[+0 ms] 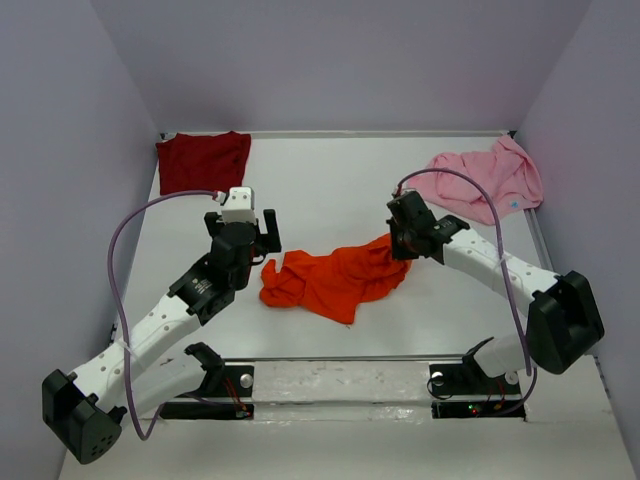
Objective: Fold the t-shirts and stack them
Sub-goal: Move the tshirt to the center of the board
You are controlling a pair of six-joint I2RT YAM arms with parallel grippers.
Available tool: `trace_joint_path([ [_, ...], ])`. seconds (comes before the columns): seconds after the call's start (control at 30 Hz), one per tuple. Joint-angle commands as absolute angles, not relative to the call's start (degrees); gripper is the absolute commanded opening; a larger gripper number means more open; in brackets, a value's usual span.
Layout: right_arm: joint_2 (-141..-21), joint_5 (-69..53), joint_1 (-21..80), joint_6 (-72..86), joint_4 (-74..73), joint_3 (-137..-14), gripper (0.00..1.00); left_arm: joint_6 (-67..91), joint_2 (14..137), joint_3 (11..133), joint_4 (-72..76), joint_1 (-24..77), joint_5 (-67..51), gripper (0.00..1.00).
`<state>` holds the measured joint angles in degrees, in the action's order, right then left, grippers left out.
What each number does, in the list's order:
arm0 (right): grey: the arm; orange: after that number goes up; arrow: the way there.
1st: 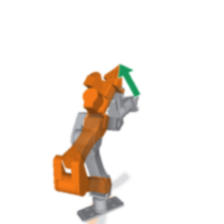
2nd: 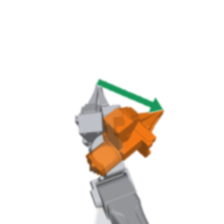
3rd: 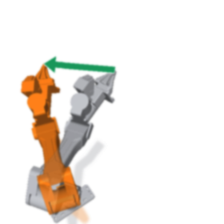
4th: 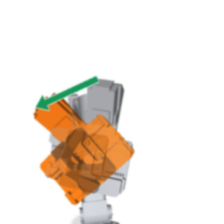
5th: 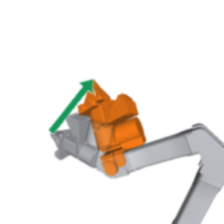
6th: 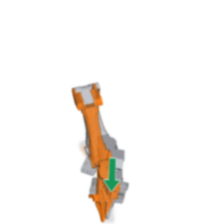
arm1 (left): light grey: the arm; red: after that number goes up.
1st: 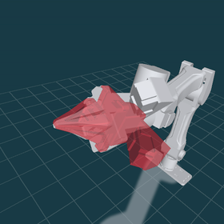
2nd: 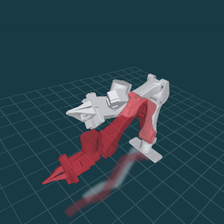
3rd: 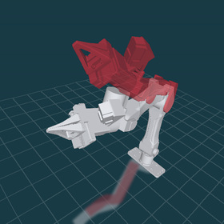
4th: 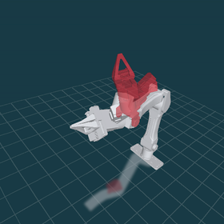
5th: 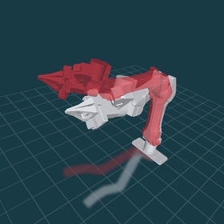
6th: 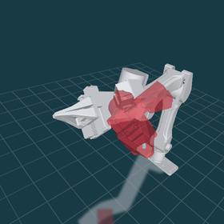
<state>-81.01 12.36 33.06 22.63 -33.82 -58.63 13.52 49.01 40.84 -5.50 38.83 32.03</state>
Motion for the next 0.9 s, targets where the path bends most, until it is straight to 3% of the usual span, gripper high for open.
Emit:
trace_joint_path([
  [0.0,-80.07,18.71,32.96,24.26,-31.9,-57.48,0.0,13.18,49.13,41.13,-4.39,38.32,33.57,0.99],
  [0.33,-74.54,43.92,32.96,29.53,-39.55,-57.92,0.0,13.62,48.69,41.13,-4.75,38.32,33.84,0.99],
  [0.57,-73.82,46.59,32.34,30.76,-42.53,-57.74,0.0,13.71,48.96,41.31,-4.92,38.23,33.75,0.99],
  [0.6,-74.26,46.06,32.34,30.94,-43.76,-58.53,0.04,13.8,48.69,41.22,-5.1,38.23,33.75,0.99],
  [0.63,-75.05,43.71,32.34,30.15,-44.12,-59.06,0.28,13.8,48.52,41.22,-5.01,38.23,33.75,0.99],
  [0.77,-75.32,31.31,32.34,25.06,-43.07,-62.57,0.69,13.54,48.25,41.13,-4.66,38.23,33.75,0.99],
  [0.87,-75.23,21.56,32.34,20.84,-40.09,-64.51,0.78,13.62,48.6,41.22,-4.83,38.14,33.75,0.99],
])
